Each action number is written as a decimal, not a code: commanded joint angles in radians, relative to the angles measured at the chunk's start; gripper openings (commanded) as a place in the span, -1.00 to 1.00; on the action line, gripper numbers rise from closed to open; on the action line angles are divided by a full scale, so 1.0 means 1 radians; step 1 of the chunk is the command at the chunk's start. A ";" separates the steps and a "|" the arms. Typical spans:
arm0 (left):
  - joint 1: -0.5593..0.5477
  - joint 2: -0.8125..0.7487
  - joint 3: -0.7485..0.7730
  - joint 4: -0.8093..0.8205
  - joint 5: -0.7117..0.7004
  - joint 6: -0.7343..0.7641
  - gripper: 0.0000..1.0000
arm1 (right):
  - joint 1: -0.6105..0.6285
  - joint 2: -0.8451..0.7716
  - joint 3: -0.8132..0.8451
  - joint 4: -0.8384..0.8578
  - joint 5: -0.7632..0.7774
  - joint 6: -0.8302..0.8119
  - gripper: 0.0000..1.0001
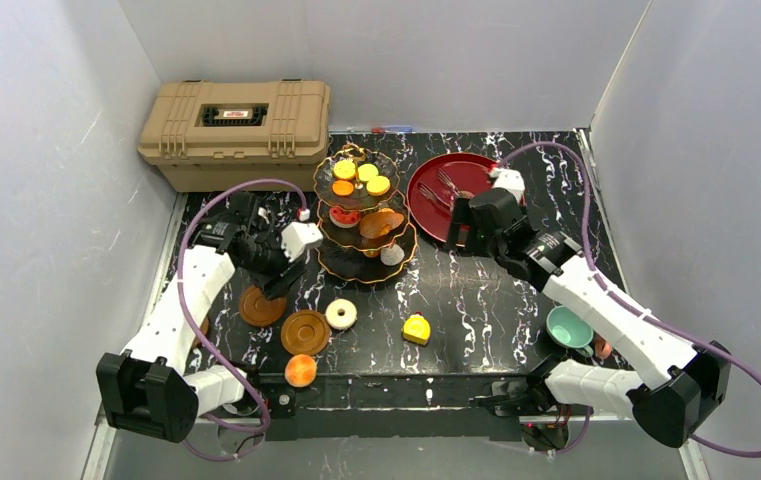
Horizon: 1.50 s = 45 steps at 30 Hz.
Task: Serve the afternoon tea
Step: Move the cup to the center of the board.
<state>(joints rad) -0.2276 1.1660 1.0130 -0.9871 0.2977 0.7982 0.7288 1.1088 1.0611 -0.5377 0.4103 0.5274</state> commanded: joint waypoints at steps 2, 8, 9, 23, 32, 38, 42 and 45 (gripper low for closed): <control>0.026 0.017 0.109 -0.038 0.112 -0.153 0.17 | -0.096 0.014 0.035 -0.450 0.201 0.375 0.97; 0.036 0.027 0.190 -0.053 0.138 -0.194 0.18 | -0.133 -0.020 0.016 -0.734 0.276 0.571 0.97; 0.039 0.025 0.195 -0.056 0.144 -0.196 0.18 | -0.135 -0.038 0.007 -0.757 0.298 0.601 0.97; 0.043 0.060 0.284 -0.109 0.125 -0.178 0.18 | -0.440 -0.027 -0.264 -0.407 0.326 0.490 0.97; 0.049 0.056 0.285 -0.113 0.077 -0.146 0.19 | -0.574 0.051 -0.326 -0.239 0.260 0.382 0.97; 0.050 0.067 0.299 -0.114 0.071 -0.150 0.19 | -0.614 0.087 -0.418 -0.155 0.215 0.357 0.81; 0.050 0.072 0.306 -0.119 0.065 -0.146 0.19 | -0.643 0.103 -0.443 -0.123 0.202 0.336 0.80; 0.051 0.074 0.304 -0.118 0.060 -0.143 0.19 | -0.649 0.106 -0.447 -0.115 0.182 0.319 0.61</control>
<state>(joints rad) -0.1841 1.2396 1.2858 -1.0771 0.3645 0.6441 0.0914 1.2125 0.6170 -0.7029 0.6125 0.8749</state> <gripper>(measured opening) 0.592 0.880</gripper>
